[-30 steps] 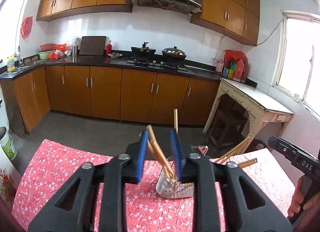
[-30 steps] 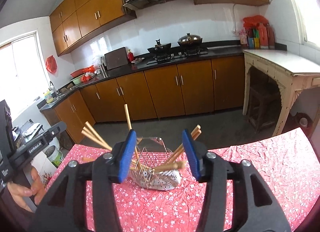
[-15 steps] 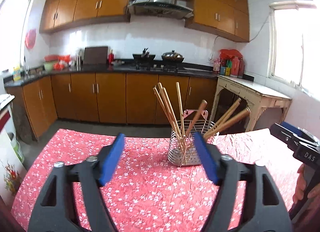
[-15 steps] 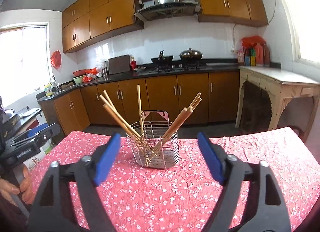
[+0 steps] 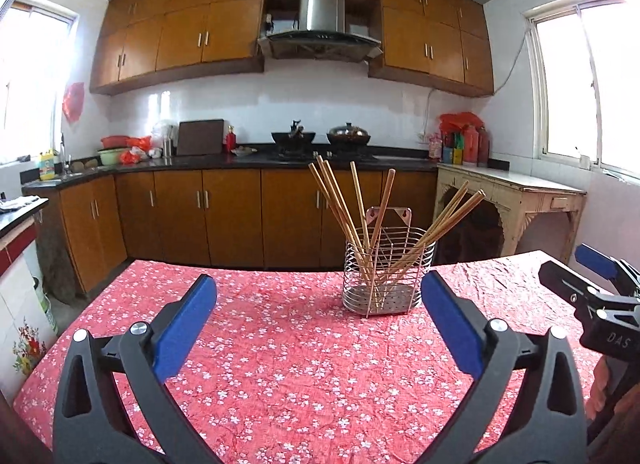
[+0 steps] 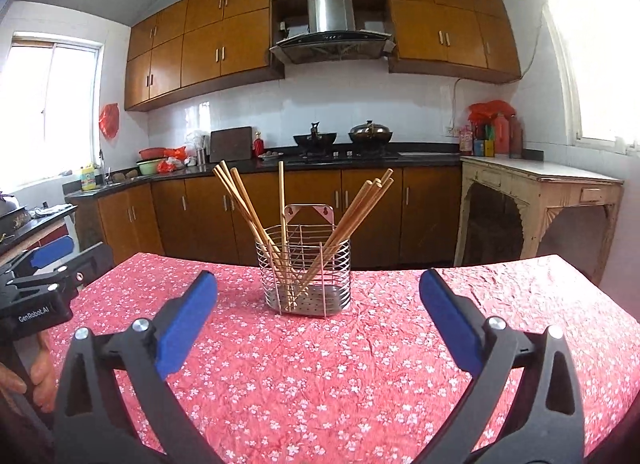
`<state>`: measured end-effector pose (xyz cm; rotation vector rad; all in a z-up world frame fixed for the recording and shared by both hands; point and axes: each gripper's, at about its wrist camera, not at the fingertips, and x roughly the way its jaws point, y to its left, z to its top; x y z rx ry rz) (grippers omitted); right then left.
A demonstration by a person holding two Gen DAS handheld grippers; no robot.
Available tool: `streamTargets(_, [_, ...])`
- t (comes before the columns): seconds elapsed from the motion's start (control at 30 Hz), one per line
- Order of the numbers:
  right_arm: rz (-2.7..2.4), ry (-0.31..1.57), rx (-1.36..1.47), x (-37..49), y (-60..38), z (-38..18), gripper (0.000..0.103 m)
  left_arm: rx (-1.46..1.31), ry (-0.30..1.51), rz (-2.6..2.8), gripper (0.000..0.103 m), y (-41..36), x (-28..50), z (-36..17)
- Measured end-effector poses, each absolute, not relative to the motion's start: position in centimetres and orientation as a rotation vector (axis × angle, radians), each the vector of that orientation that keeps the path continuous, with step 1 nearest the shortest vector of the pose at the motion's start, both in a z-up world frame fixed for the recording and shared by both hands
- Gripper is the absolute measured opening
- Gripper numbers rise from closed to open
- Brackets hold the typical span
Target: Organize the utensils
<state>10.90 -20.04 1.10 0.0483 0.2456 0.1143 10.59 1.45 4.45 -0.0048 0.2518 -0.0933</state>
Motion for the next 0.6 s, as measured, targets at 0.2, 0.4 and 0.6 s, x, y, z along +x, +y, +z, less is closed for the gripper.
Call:
streamTargets(0.2, [0.092,0.194,0.016,9.3,-19.0,0.1,0.099,0.011,0.213,-0.059,0.101,1.2,9.4,3.3])
streamTargets(0.4, [0.096,0.161,-0.008,8.5,-18.4,-0.6,0.099,-0.007,0.216,-0.047,0.101,1.2,8.8,1.9])
streamTargets(0.6, [0.093,0.146,-0.015,8.3,-18.2,-1.0,0.099,0.006,0.2,-0.029,0.101,1.6,8.0,1.3])
